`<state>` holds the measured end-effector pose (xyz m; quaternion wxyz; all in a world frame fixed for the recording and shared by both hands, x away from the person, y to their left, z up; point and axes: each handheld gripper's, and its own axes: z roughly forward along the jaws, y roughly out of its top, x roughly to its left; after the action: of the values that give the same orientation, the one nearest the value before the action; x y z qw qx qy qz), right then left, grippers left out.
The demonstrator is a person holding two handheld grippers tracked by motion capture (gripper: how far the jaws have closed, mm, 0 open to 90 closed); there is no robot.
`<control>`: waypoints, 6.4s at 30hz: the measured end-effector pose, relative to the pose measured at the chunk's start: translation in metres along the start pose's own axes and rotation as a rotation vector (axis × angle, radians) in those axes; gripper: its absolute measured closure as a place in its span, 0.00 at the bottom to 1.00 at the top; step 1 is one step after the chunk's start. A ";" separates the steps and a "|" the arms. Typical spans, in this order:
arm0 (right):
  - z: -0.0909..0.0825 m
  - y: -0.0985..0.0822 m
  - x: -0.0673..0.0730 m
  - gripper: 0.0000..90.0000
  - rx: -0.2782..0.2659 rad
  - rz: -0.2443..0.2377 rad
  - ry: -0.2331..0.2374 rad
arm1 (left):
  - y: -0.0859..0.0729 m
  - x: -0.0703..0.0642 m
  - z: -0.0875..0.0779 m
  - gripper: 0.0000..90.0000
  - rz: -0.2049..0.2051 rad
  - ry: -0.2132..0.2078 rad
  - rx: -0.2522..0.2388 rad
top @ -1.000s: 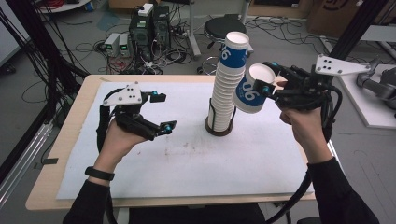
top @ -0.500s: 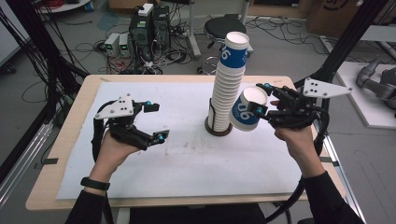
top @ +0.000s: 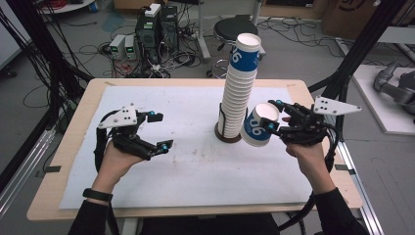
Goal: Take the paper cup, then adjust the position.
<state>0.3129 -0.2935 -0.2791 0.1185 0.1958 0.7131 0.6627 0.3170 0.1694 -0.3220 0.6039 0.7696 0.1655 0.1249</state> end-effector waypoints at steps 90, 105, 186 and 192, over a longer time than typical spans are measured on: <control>0.059 -0.013 0.036 0.35 0.047 0.003 0.257 | 0.013 -0.055 0.134 0.09 -0.020 -0.365 -0.005; 0.061 -0.013 0.034 0.34 0.054 0.014 0.272 | 0.012 -0.055 0.129 0.23 0.008 -0.366 -0.007; 0.058 -0.004 0.028 0.33 0.178 0.002 0.301 | 0.018 -0.047 0.106 0.20 -0.029 -0.345 -0.053; 0.058 -0.004 0.027 0.34 0.184 0.007 0.310 | 0.019 -0.047 0.105 0.22 -0.022 -0.347 -0.047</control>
<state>0.3126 -0.2297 -0.2861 -0.0134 0.1038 0.7797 0.6173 0.3176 0.0534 -0.3287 0.6424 0.7636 0.0639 -0.0126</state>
